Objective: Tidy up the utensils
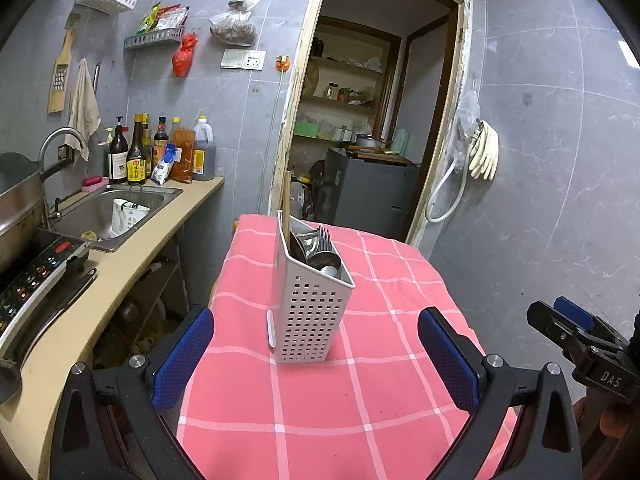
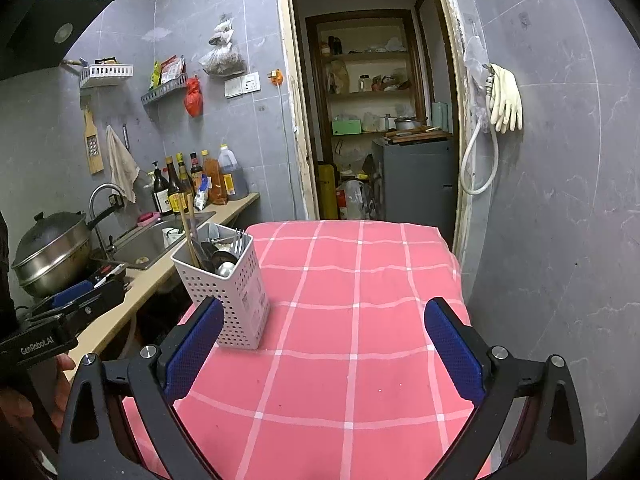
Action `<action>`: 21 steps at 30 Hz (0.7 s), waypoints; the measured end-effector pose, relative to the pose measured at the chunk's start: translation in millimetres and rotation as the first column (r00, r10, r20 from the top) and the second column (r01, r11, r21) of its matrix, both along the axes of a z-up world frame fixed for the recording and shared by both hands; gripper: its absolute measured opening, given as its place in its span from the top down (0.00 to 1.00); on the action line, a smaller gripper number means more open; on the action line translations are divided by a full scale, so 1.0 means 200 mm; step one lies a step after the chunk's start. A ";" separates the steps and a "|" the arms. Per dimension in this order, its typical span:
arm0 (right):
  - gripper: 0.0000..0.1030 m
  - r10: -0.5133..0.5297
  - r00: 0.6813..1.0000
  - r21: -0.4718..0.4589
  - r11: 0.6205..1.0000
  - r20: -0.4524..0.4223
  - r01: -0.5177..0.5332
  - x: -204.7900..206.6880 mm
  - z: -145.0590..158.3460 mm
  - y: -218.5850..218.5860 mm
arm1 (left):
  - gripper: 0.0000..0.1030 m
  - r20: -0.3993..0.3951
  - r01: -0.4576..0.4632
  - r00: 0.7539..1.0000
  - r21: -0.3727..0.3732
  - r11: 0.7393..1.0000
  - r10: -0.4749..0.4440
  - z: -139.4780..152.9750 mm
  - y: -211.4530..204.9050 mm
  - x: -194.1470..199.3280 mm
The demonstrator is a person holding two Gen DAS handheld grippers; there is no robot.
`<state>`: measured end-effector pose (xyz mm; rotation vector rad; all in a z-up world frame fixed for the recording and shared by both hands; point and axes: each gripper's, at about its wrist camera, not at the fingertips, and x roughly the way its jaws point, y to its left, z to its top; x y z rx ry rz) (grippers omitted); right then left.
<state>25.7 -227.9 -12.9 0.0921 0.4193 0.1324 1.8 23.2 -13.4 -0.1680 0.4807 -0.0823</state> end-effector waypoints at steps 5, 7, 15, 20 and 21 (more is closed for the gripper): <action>0.04 -0.003 1.000 0.002 1.000 0.000 0.003 0.00 0.00 0.00 | 0.01 -0.004 -0.001 1.000 -0.003 1.000 0.001 -0.01 0.00 0.00; 0.04 -0.003 1.000 0.001 1.000 -0.001 0.003 0.00 0.00 0.00 | 0.01 -0.005 0.000 1.000 -0.003 1.000 0.000 -0.01 0.00 0.00; 0.04 -0.003 1.000 0.002 1.000 0.000 0.003 -0.01 0.00 0.01 | 0.01 -0.006 -0.002 1.000 -0.003 1.000 0.002 -0.01 0.01 0.00; 0.04 0.002 1.000 0.004 1.000 -0.002 -0.002 -0.01 0.00 0.01 | 0.01 -0.008 -0.006 1.000 -0.005 1.000 0.006 -0.03 0.02 -0.01; 0.04 0.001 1.000 0.003 1.000 -0.002 -0.001 -0.01 0.00 0.01 | 0.01 -0.008 -0.005 1.000 -0.005 1.000 0.005 -0.03 0.02 -0.01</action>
